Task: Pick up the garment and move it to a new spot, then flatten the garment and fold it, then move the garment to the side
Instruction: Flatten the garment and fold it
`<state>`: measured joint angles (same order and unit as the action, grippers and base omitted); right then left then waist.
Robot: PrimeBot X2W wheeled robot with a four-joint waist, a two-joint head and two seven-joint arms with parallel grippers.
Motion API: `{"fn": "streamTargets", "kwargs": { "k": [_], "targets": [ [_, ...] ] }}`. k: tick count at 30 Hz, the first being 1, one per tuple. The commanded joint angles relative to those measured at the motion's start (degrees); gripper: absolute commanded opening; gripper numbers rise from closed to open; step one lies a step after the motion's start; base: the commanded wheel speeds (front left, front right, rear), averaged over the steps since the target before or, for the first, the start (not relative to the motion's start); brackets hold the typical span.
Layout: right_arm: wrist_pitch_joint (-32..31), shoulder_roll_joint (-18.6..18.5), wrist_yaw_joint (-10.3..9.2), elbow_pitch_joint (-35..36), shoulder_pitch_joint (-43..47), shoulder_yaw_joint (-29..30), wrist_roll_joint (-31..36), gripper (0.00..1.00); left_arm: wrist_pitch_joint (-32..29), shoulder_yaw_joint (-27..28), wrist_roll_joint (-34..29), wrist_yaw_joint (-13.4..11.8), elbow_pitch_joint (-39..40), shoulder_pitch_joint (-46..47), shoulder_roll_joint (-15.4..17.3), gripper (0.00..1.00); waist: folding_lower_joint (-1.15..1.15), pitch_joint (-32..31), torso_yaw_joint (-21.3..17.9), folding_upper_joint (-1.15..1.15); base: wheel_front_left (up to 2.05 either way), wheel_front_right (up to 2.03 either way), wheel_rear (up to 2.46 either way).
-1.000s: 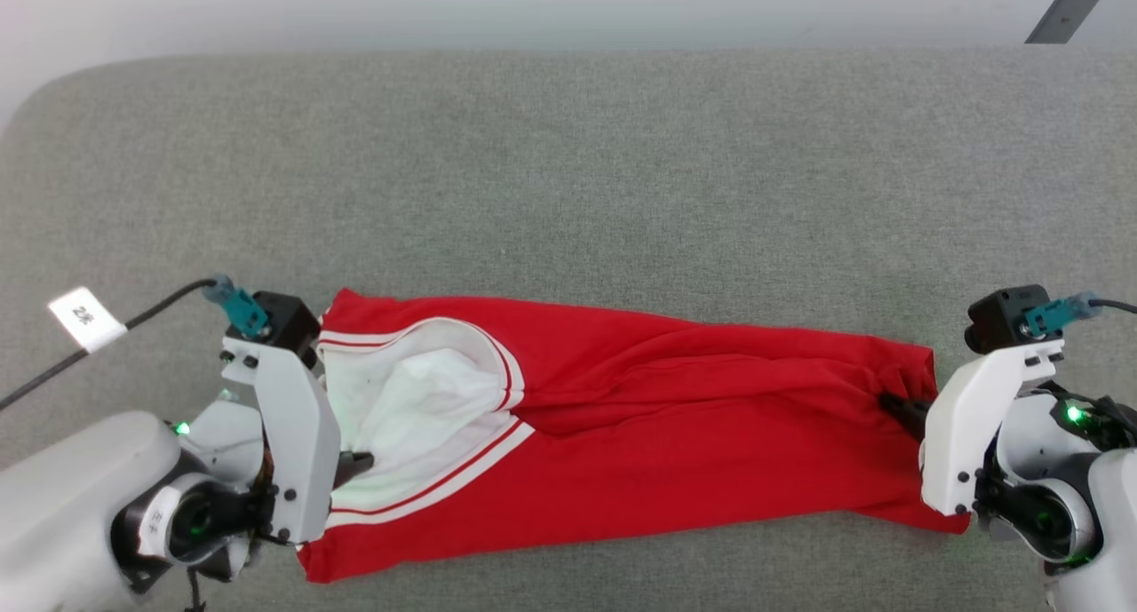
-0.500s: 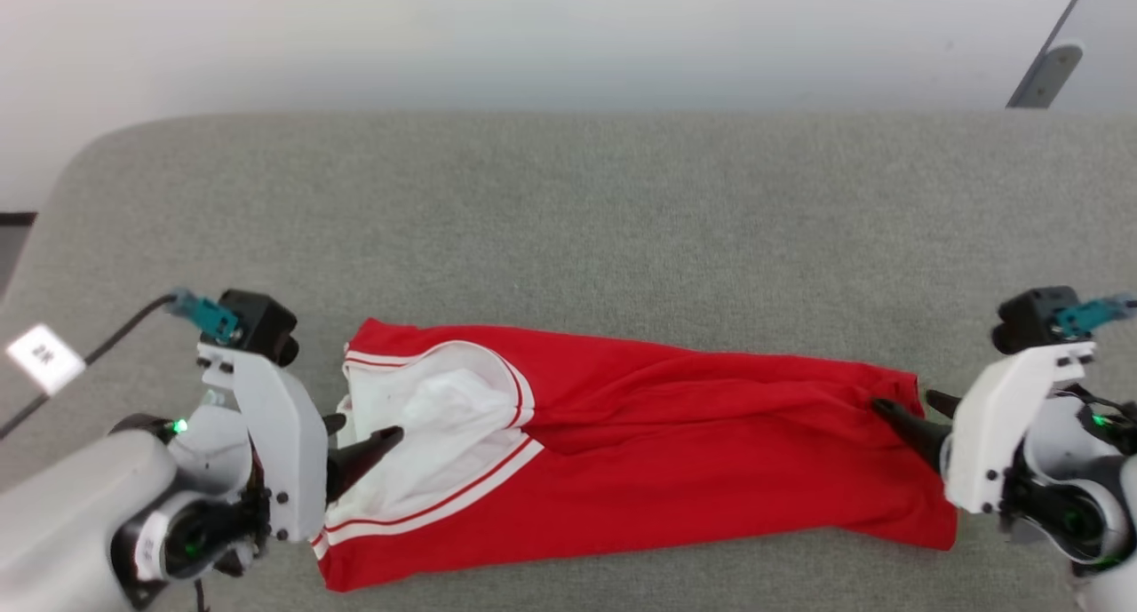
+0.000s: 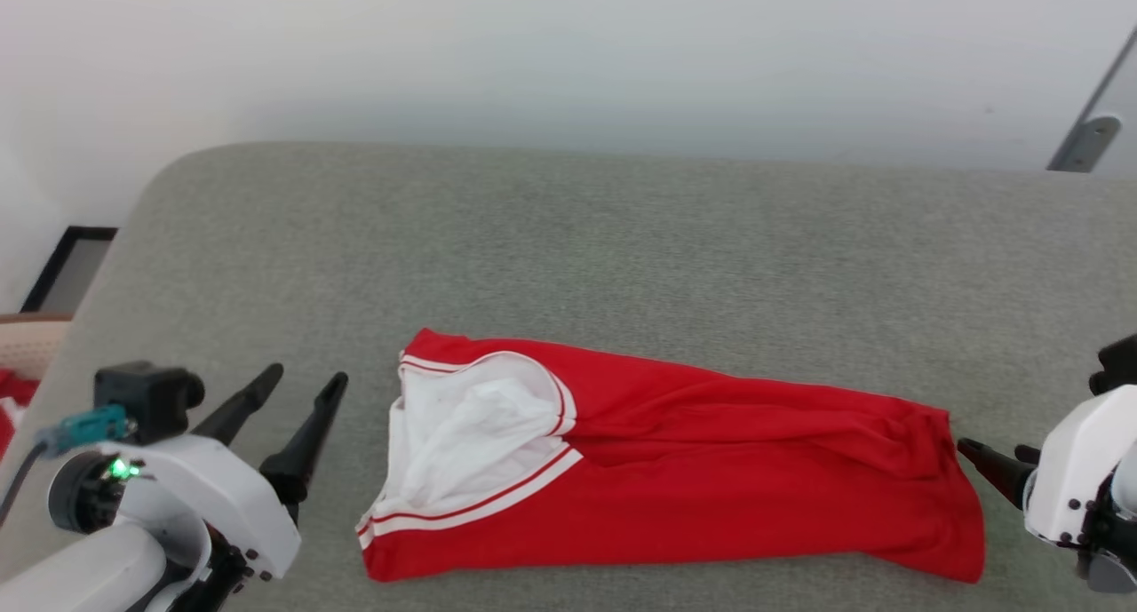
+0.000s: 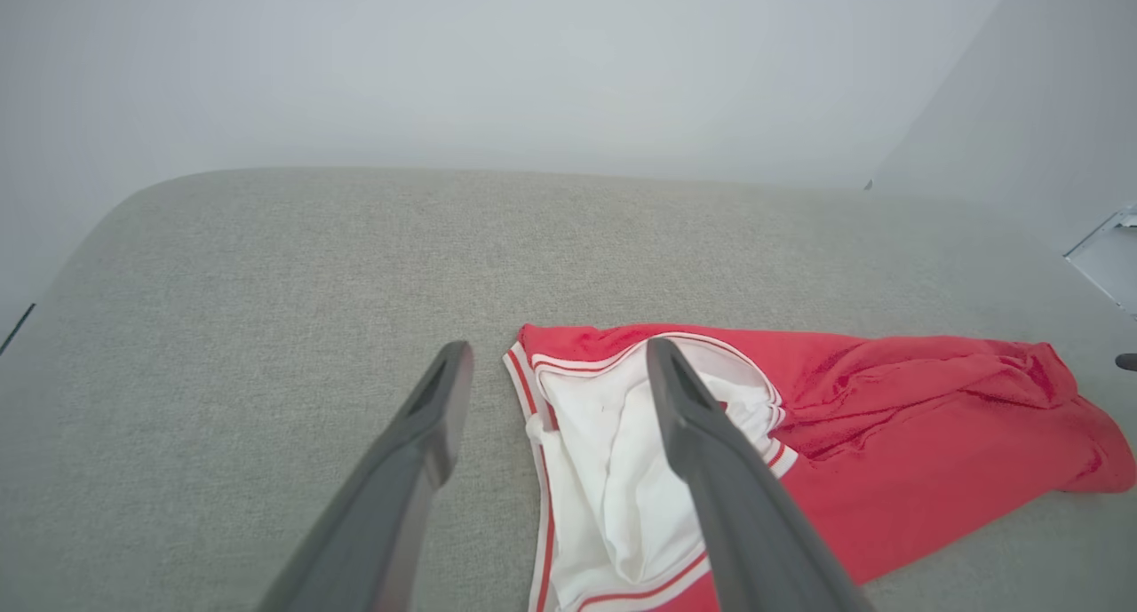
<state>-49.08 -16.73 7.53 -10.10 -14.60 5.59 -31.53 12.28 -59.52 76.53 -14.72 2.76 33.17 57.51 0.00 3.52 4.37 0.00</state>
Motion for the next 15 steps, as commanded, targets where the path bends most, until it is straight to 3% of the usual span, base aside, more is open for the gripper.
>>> {"fn": "streamTargets", "kwargs": {
  "k": [1, 3, 7, 15],
  "targets": [
    [-0.94, 0.56, -0.09, -0.49, 0.71, 1.69, 0.77, 1.0, 2.01, 1.73, -1.56, -0.71, 0.13, -2.17, -0.57, 1.0, 0.0, -0.07, 1.62, 0.0, 0.0, 0.0, 0.0],
    [-1.75, 0.62, -0.09, -1.32, 1.08, 3.05, 1.72, 1.0, 2.76, 4.27, -3.02, -1.39, -0.19, -4.37, -1.36, 1.0, 0.0, 0.13, 2.62, 0.0, 0.0, 0.0, 0.0],
    [-3.26, 1.22, -0.09, -3.27, 1.07, 5.52, 3.0, 1.0, 2.86, 15.7, -9.86, -2.08, 0.07, -10.22, -5.87, 1.0, 0.0, 0.6, 4.65, 0.0, 0.0, 0.0, 0.0],
    [-4.99, 2.2, -0.09, -8.72, -0.86, 8.51, 5.49, 1.0, 2.83, 35.05, -23.6, 3.26, -0.94, -24.39, -16.1, 1.0, 0.0, 1.65, 7.68, 0.0, 0.0, 0.0, 0.0]
  ]
}}
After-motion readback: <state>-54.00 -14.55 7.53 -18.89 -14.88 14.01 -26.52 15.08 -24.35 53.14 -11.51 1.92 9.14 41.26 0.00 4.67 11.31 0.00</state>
